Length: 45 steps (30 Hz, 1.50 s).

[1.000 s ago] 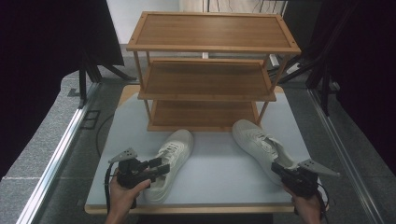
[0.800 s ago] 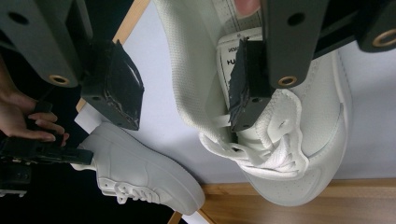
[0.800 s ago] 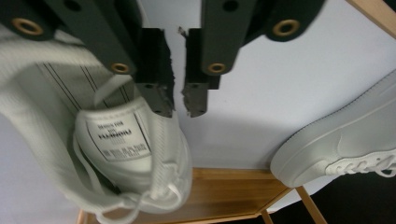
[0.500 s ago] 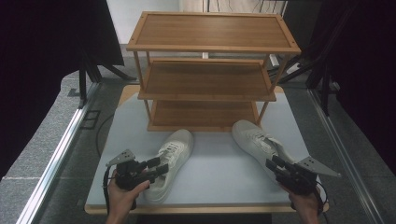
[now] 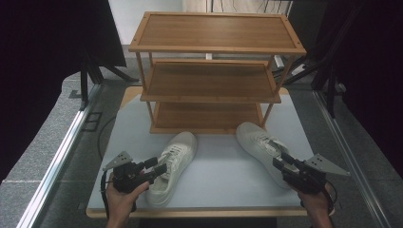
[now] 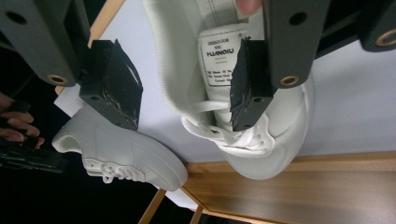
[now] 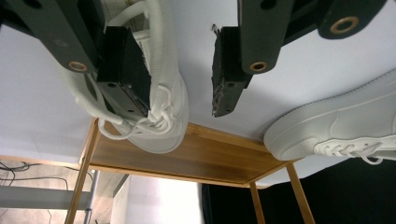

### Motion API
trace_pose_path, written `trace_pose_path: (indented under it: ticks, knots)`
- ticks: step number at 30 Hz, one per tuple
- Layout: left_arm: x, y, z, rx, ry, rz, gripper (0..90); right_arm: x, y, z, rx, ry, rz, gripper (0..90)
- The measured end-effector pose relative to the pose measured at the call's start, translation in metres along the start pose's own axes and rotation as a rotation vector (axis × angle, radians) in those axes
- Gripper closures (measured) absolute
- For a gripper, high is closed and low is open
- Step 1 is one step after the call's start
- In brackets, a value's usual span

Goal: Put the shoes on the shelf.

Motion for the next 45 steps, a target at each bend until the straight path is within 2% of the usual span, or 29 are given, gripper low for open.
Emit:
trace_pose_path:
  ticks: [5,6,8,11,12,14,16,18,23,24,27,30,32,35,37,39,45]
  knots:
    - [-0.001,0.003,-0.004,0.002,0.024,0.014,43.6,0.003,0.002,0.012,-0.017,0.023,-0.029,54.5]
    - [-0.001,0.004,-0.003,-0.001,0.026,0.018,43.5,0.003,0.003,0.019,-0.023,0.019,-0.03,53.5]
    - [-0.002,0.005,-0.001,0.011,0.029,0.016,43.4,0.003,0.003,0.022,-0.027,0.019,-0.031,52.8]
    - [-0.003,0.008,0.002,0.031,0.032,0.019,42.8,0.001,0.005,0.032,-0.057,0.009,-0.041,47.4]
    - [-0.004,0.01,0.003,0.035,0.034,0.023,42.1,-0.001,0.007,0.04,-0.072,0.002,-0.054,45.1]
    - [-0.007,0.013,0.002,0.039,0.044,0.025,41.8,-0.001,0.007,0.043,-0.075,-0.007,-0.053,44.4]
    - [-0.008,0.016,0.002,0.038,0.045,0.019,41.4,-0.002,0.009,0.053,-0.06,-0.022,-0.058,42.8]
    - [-0.009,0.019,0.002,0.047,0.055,0.01,40.3,-0.003,0.011,0.061,-0.04,-0.013,-0.061,42.2]
    - [-0.008,0.024,-0.003,0.075,0.103,0.008,37.9,0.003,0.013,0.073,-0.019,0.003,-0.073,40.4]
    - [-0.008,0.023,-0.006,0.07,0.116,0.005,37.3,0.005,0.013,0.074,-0.019,0.006,-0.073,40.0]
    - [-0.006,0.019,-0.012,0.051,0.114,-0.005,36.5,0.012,0.014,0.074,-0.022,0.015,-0.093,38.8]
    - [-0.002,0.01,-0.022,0.044,0.133,-0.05,35.6,0.021,0.013,0.075,-0.026,0.021,-0.126,38.4]
    - [0.003,0.006,-0.025,0.039,0.131,-0.069,35.6,0.022,0.013,0.075,-0.027,0.02,-0.129,38.4]
    - [0.01,0.001,-0.025,0.048,0.138,-0.1,35.6,0.026,0.012,0.079,-0.021,0.021,-0.147,38.4]
    - [0.015,-0.001,-0.024,0.066,0.161,-0.117,35.8,0.029,0.011,0.082,-0.017,0.018,-0.155,38.4]
    - [0.02,-0.002,-0.025,0.066,0.168,-0.133,36.5,0.031,0.01,0.083,-0.016,0.022,-0.165,38.5]
    - [0.037,-0.005,-0.029,0.082,0.194,-0.182,40.2,0.041,0.006,0.08,-0.048,0.055,-0.207,40.4]
Point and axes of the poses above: each handheld gripper's, and its own axes: x roughly forward along the jaws, y roughly out of its top, z roughly to its right, the point moved 7 cm from there along x, roughly forward along the jaws, and after that the axes turned 5 degrees about -z, right-handed, at the moved point
